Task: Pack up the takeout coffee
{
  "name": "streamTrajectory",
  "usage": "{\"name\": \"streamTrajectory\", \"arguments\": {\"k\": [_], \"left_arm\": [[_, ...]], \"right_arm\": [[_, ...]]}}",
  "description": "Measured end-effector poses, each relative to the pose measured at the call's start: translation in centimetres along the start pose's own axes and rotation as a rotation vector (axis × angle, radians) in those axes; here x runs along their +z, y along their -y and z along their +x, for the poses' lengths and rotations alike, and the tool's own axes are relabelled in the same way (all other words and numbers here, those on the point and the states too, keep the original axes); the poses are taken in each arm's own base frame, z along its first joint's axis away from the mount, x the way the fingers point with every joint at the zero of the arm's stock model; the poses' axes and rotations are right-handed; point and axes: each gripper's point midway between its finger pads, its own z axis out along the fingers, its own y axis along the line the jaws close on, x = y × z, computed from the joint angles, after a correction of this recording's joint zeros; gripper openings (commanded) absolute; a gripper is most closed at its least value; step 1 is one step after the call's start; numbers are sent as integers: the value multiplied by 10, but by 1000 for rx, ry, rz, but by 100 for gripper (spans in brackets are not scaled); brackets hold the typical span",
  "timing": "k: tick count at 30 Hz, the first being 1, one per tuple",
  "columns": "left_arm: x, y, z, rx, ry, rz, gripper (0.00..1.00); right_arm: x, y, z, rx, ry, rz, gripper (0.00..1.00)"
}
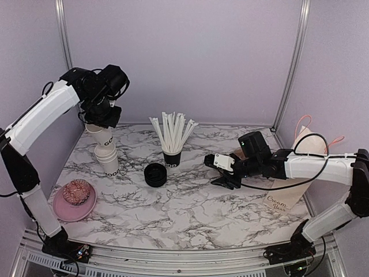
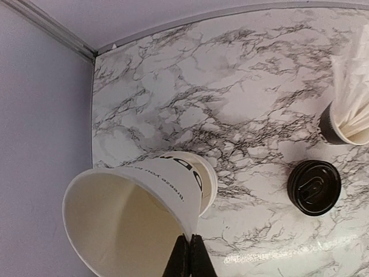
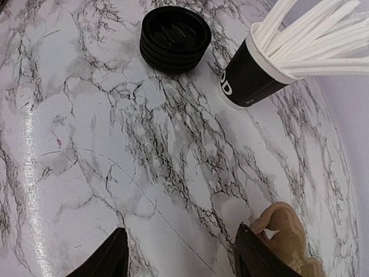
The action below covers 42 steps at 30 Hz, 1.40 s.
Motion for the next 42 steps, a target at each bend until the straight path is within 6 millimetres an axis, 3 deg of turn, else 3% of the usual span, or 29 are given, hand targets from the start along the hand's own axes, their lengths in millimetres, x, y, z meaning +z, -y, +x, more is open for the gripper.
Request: {"name": "streamTrajectory", "arguments": {"k": [6, 9, 12, 18, 21, 27, 31, 36, 40, 42], "left_arm": [[-77, 46, -12, 53, 172, 166, 0], [-96, 81, 0, 156, 189, 254, 0], [-104, 129, 30, 345, 176, 334, 0], [-80, 204, 116, 704, 63, 386, 0], [-71, 230, 139, 785, 40, 416, 0], [-75, 284, 162, 871, 94, 520, 0], [-64, 315, 178, 931, 94, 530, 0], [-45, 333, 192, 984, 76, 512, 0], [-44, 339, 190, 996, 96, 519, 0], [-44, 340, 189, 998, 104, 521, 5]], "right_arm": [[2, 0, 2, 2, -9, -1, 60], [2, 3, 5, 7, -23, 16, 61], [0, 14, 10, 38, -31, 50, 62], [-13, 54, 18, 140, -25, 152, 62], [-18, 65, 18, 163, -19, 195, 63], [-23, 80, 23, 198, -23, 251, 64], [-24, 83, 23, 206, -21, 268, 64], [-25, 84, 23, 207, -18, 270, 64], [-25, 84, 23, 206, -17, 271, 64], [-24, 84, 23, 207, -18, 270, 64]]}}
